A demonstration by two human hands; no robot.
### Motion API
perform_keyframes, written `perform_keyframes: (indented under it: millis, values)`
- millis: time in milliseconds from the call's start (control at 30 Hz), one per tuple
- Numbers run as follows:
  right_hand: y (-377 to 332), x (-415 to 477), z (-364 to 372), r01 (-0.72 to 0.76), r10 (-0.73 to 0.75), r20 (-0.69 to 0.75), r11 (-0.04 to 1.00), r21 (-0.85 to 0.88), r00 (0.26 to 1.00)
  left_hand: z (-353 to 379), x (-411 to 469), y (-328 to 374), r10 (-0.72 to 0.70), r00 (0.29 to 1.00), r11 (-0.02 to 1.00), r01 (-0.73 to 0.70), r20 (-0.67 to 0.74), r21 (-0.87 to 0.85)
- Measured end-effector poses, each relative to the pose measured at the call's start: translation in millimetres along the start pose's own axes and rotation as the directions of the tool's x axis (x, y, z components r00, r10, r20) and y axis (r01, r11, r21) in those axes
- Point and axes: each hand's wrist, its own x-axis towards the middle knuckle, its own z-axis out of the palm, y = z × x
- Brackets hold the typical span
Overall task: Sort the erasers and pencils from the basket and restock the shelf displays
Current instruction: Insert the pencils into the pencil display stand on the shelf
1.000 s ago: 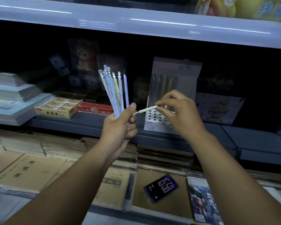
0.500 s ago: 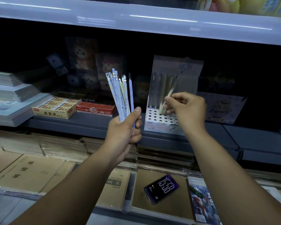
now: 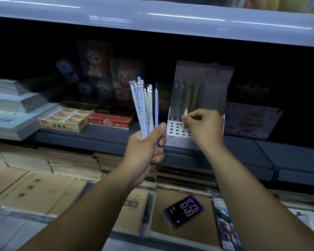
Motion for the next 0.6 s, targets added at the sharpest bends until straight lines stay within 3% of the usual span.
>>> perform_keyframes:
  millis: [133,300,467,600]
  values:
    - [-1.4,0.6,-3.5,-0.036,0.038,0.057,0.999,-0.036,0.998,-0.3,-1.5,0.9,-0.006,1.000,1.000,0.006,0.001,0.002]
    - [-24.8,-6.0,-11.6,0.013,-0.013,0.004,0.999,0.038,1.000,0.1,-1.9,1.5,-0.005,1.000,1.000,0.005,0.010,-0.004]
    - [-49.9,-17.3,-20.3,-0.148,-0.007,0.361,0.905,0.399,0.933,2.5,-4.8,0.0,-0.025,0.999,1.000,0.025,0.042,0.007]
    - [-47.4,-18.6,-24.4,-0.240,0.015,0.461,0.868,0.436,0.887,7.1,-7.5,-1.6,-0.021,0.998,1.000,0.020,0.055,0.024]
